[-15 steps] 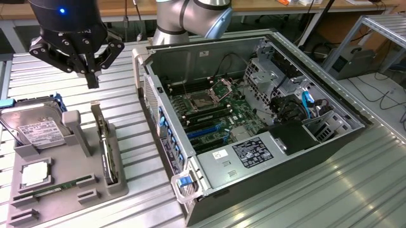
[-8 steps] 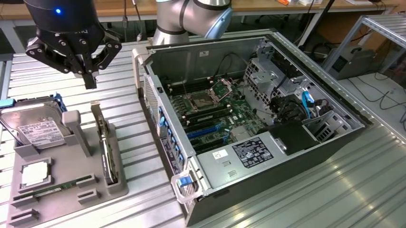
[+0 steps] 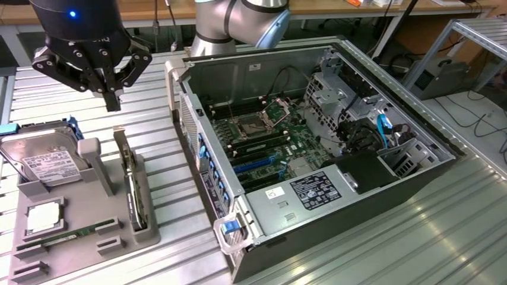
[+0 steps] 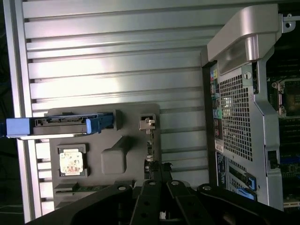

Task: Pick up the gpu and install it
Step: 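Reach for the gpu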

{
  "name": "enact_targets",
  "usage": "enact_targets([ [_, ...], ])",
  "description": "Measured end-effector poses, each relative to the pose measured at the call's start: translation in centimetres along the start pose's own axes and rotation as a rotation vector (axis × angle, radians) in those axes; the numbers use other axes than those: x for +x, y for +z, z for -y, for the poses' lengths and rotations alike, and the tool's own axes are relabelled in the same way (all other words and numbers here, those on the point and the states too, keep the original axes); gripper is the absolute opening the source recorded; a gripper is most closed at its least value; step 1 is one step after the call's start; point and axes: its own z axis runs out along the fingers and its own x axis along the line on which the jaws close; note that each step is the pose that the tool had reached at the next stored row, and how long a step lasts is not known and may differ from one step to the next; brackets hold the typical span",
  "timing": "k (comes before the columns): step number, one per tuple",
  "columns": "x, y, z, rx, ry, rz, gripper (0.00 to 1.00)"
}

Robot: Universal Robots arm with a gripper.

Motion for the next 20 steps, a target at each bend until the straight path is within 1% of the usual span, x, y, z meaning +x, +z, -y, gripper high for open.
enact_targets([
  [4, -0.1, -0.04, 0.92, 0.0, 0.0, 0.0, 0.11],
  [5, -0.1, -0.07, 1.35, 0.0001, 0.0, -0.0001, 0.11],
  [9, -0.1, -0.11, 2.56, 0.0, 0.0, 0.0, 0.11],
  [11, 0.1, -0.13, 2.8, 0.0001, 0.0, -0.0001, 0.11],
  [16, 0.9, -0.13, 2.9, 0.0, 0.0, 0.0, 0.11],
  [18, 1.1, -0.13, 3.04, 0.0, 0.0, 0.0, 0.11],
  [19, 1.1, -0.14, 3.25, -0.0001, 0.0, -0.0001, 0.11],
  [20, 1.1, -0.16, 3.69, 0.0, 0.0, 0.0, 0.11],
])
